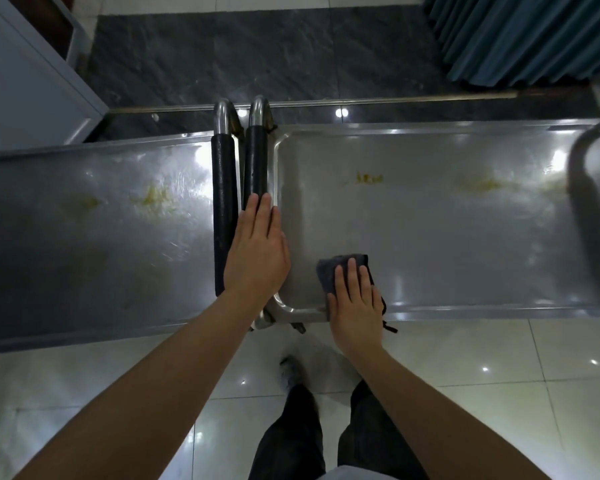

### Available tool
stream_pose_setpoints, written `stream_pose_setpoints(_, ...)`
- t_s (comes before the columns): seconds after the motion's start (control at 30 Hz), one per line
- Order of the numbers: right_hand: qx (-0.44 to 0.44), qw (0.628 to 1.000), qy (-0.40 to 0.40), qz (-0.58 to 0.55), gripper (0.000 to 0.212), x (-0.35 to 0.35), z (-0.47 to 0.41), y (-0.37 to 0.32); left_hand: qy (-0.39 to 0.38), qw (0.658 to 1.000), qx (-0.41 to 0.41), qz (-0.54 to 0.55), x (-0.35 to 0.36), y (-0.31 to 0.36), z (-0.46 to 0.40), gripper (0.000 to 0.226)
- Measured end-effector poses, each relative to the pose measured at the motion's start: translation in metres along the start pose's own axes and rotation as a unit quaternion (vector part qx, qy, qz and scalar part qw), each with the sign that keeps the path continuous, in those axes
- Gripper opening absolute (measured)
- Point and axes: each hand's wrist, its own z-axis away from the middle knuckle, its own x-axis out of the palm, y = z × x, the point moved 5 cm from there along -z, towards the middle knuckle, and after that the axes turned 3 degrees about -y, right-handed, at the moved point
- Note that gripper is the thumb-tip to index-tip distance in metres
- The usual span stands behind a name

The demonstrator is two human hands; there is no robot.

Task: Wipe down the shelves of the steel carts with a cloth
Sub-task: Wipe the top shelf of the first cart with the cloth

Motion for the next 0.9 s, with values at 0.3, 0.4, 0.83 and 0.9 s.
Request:
stream_pose_setpoints(0.3, 0.021, 0.999, -0.039, -0.017, 0.059, -0.014, -0.073, -0.024, 0.012, 1.000, 0.002, 0.011, 0.001, 0.000, 0.002, 0.053)
stream_pose_setpoints(0.4, 0.033, 0.998, -0.040, -0.027, 0.059, -0.030, -0.116, -0.023, 0.016, 1.000, 0.002, 0.009, 0.000, 0.000, 0.002, 0.055)
stream_pose_setpoints(0.83, 0.014, 0.998, -0.022, -0.049, 0.059, -0.033, -0.177, -0.060, 0.004, 1.000, 0.002, -0.002, 0.006, -0.002, 0.001, 0.055)
stream_pose_setpoints(0.9, -0.011, 0.999, -0.025, -0.040, 0.059, -0.027, -0.158, -0.059, 0.001, 1.000, -0.002, 0.009, 0.006, -0.003, 0.001, 0.056)
